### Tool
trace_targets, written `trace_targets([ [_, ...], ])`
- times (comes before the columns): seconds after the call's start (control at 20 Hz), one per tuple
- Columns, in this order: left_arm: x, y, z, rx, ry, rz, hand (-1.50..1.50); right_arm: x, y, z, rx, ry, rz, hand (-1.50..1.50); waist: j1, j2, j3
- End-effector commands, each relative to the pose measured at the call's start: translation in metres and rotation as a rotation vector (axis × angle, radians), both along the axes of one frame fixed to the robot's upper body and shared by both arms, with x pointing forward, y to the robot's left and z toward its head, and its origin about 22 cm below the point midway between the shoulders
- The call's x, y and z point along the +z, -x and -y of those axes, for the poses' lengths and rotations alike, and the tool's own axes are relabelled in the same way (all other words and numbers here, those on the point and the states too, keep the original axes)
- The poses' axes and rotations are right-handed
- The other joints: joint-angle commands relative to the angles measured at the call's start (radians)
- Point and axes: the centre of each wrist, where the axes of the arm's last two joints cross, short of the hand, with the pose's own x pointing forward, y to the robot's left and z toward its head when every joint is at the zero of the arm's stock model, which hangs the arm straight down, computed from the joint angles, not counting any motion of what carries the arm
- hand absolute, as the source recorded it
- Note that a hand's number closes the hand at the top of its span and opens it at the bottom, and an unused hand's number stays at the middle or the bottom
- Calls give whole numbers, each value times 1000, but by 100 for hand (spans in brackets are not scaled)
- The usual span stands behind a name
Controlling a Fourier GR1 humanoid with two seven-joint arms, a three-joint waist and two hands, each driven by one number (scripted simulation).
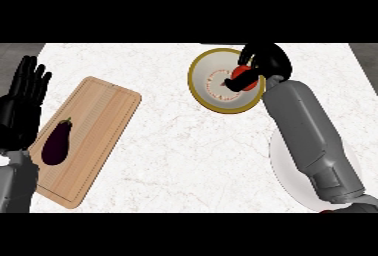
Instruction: Pick the tomato from the plate and place it in the bowl
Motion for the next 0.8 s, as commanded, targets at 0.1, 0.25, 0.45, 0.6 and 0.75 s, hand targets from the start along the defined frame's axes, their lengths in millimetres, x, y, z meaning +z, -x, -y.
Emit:
trace_targets([
  [0.1, 2, -2, 7, -18, 4, 17, 0, -45, -2, -10, -58, -156, -64, -150, 4, 1, 1],
  [0.25, 5, 2, 17, -22, -15, 15, 0, -35, -11, 13, -72, -300, 7, -150, 19, 5, 2],
  [0.45, 8, -3, 13, -20, 8, -2, 0, -45, -7, 6, -101, -419, 188, -150, 19, 6, 2],
  [0.6, -7, 5, 5, -24, 2, -8, 0, -43, -7, 32, -183, -438, 341, -150, 8, 4, 1],
  [0.75, 4, 4, 8, 7, 7, 14, 0, -49, -4, 63, -254, -486, 395, -150, 0, -1, 2],
])
